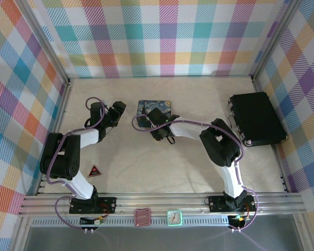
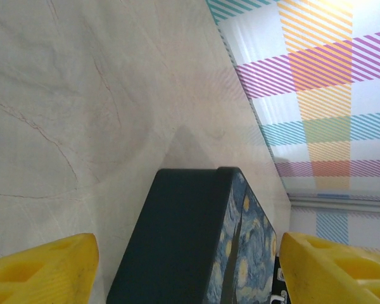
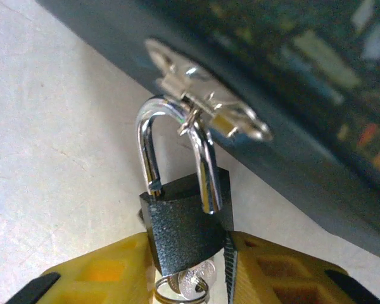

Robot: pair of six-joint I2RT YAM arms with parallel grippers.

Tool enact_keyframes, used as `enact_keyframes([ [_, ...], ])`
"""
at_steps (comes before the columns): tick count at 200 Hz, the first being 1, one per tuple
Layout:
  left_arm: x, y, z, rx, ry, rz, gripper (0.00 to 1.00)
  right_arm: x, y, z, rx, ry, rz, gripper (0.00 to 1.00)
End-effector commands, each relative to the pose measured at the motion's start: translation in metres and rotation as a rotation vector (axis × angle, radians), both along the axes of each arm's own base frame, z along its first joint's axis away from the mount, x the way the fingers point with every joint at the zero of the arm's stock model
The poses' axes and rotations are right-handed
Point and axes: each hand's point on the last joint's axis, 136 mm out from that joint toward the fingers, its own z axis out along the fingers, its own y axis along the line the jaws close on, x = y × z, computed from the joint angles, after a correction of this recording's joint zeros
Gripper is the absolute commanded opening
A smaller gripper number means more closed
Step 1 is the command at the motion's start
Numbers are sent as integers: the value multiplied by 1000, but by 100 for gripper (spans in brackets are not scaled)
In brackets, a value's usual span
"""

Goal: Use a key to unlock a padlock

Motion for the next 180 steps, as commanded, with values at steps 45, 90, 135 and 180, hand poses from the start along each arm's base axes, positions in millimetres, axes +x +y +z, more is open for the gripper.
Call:
enact_keyframes([
  [45, 21, -8, 23, 67, -80, -79, 75, -7, 1, -14, -6, 10, 101, 9],
  [90, 38, -30, 15, 106, -74, -200, 74, -6, 3, -2, -4, -16, 252, 0],
  [135, 44, -48, 6, 98, -73, -261, 72, -3, 3, 7, 98, 55, 310, 0],
  [180, 42, -67, -2, 102, -64, -331, 71, -5, 15, 12, 162, 70, 397, 0],
])
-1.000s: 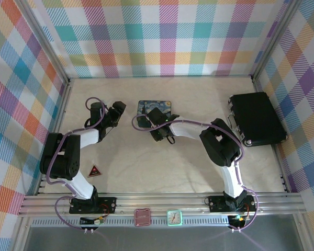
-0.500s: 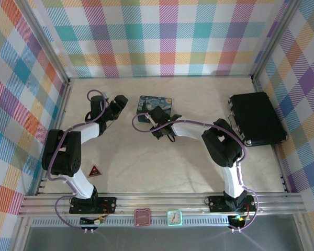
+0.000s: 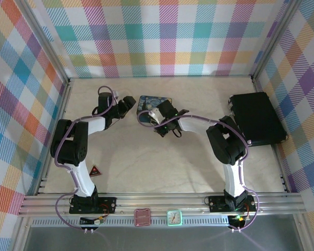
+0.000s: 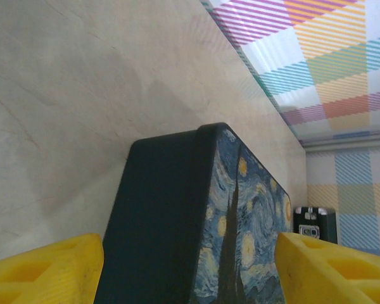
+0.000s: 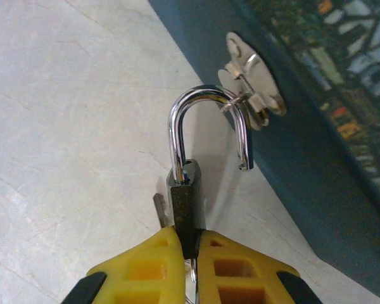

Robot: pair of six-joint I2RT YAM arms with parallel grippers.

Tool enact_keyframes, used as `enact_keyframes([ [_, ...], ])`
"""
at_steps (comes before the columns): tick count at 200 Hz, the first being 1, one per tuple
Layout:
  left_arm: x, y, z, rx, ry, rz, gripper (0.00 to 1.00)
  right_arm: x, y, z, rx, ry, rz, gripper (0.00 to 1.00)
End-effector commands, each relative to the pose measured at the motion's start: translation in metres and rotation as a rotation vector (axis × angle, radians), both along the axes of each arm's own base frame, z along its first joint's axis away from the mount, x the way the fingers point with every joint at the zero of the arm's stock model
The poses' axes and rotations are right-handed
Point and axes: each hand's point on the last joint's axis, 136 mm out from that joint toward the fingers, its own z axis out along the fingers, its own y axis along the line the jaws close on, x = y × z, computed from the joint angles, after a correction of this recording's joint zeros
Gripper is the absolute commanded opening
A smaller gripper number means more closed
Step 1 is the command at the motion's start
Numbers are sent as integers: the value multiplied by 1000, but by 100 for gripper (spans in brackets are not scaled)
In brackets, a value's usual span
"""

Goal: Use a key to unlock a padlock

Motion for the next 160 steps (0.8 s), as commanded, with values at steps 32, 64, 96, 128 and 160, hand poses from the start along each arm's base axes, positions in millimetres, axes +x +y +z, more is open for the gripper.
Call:
enact_keyframes([
  [32, -1, -31, -3, 2, -9, -115, 70, -12, 17, -3, 3, 23, 173, 0],
  [64, -4, -44, -7, -4, 1, -153, 68, -2, 24, 1, -9, 4, 199, 0],
  [96, -10, -54, -9, -17, -5, -167, 66, 7, 33, 8, 12, -6, 188, 0],
  [128, -17, -66, -9, -61, -11, -175, 62, 17, 34, 15, 30, 6, 91, 0],
  [160, -24, -69, -5, -99, -13, -157, 62, 21, 28, 23, 72, 22, -46, 0],
])
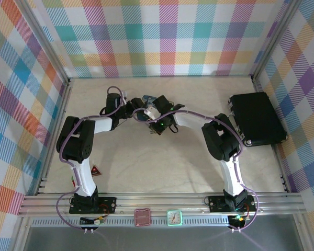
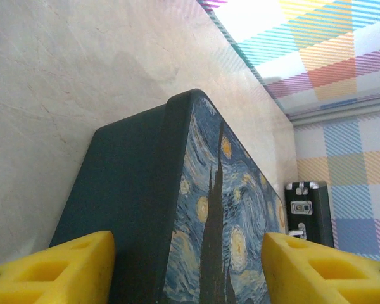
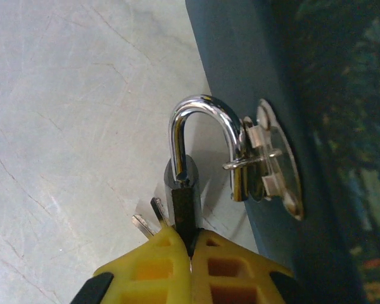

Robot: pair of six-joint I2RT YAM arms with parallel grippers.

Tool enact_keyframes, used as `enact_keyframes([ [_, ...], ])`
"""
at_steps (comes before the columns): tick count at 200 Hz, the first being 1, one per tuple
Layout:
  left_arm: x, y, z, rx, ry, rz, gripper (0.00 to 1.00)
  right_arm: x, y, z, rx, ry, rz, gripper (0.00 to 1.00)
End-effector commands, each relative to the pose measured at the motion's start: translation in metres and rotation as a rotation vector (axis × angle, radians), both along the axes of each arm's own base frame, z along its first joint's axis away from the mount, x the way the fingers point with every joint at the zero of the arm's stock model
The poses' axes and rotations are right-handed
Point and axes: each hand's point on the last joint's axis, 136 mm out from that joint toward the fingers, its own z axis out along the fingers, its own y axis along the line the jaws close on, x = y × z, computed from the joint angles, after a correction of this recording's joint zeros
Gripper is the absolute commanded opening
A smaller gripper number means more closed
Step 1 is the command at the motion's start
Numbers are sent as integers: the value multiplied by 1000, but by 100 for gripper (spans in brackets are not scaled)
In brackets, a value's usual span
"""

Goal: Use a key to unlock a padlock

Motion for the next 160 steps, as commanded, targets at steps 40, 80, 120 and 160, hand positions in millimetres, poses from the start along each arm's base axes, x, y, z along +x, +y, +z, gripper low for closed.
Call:
enact_keyframes([
  [40, -24, -23, -1, -88, 55, -50, 63, 15, -1, 14, 64, -56, -169, 0],
  [80, -21, 0, 22, -158, 39, -28, 69, 10, 2, 18, 110, -27, -194, 0],
  [120, -32, 28, 37, -68, 44, -25, 71, 3, 5, 18, 176, 39, -203, 0],
  [160, -51, 22, 22, -195, 71, -2, 58, 3, 7, 15, 194, 56, -212, 0],
])
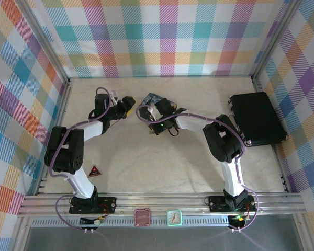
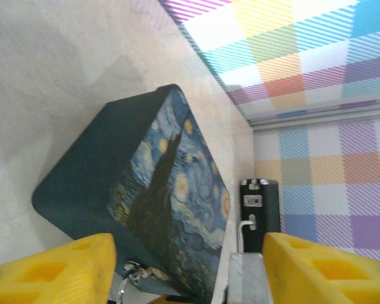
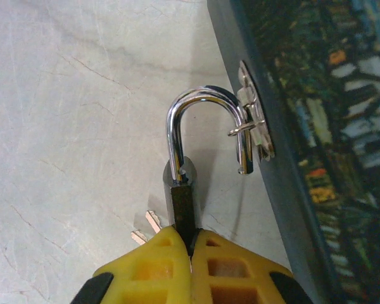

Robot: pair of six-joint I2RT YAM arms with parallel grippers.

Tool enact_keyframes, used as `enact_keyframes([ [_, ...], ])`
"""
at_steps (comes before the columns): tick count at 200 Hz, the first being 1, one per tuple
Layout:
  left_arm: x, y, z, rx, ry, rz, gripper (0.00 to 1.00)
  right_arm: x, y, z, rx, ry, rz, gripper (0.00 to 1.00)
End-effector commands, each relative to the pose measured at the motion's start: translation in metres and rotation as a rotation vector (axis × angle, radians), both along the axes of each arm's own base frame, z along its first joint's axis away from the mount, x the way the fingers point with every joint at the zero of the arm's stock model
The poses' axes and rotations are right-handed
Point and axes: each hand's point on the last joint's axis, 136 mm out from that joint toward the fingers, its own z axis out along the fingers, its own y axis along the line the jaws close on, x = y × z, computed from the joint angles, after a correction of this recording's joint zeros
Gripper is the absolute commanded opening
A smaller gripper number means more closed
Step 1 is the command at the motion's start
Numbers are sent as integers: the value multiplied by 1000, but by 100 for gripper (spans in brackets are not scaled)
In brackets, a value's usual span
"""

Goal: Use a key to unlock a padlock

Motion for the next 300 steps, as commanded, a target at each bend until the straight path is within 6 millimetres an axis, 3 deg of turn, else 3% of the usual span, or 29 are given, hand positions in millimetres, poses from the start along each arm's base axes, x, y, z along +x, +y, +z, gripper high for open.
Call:
enact_keyframes([
  [1, -19, -8, -22, -72, 56, -21, 58, 1, 5, 15, 61, -2, -12, 0],
  [46, -25, -50, -43, -69, 33, -68, 49, 1, 3, 12, 56, 4, -12, 0],
  [68, -20, -58, -48, -51, 3, -58, 42, 1, 3, 14, 61, 5, -13, 0],
  [138, -17, -51, -75, 105, -3, -17, 33, 2, 7, 21, 79, -4, -4, 0],
  [197, -13, -69, -79, 95, -12, -63, 28, 2, 8, 20, 87, 0, -1, 0],
  [254, -17, -71, -92, 104, 13, -76, 22, 5, 11, 25, 96, -10, 1, 0],
  [293, -15, -73, -92, 96, 5, -80, 0, 5, 10, 45, 118, -29, -17, 0],
  [300, -15, -73, -91, 97, 4, -77, 0, 4, 8, 55, 130, -31, -35, 7],
])
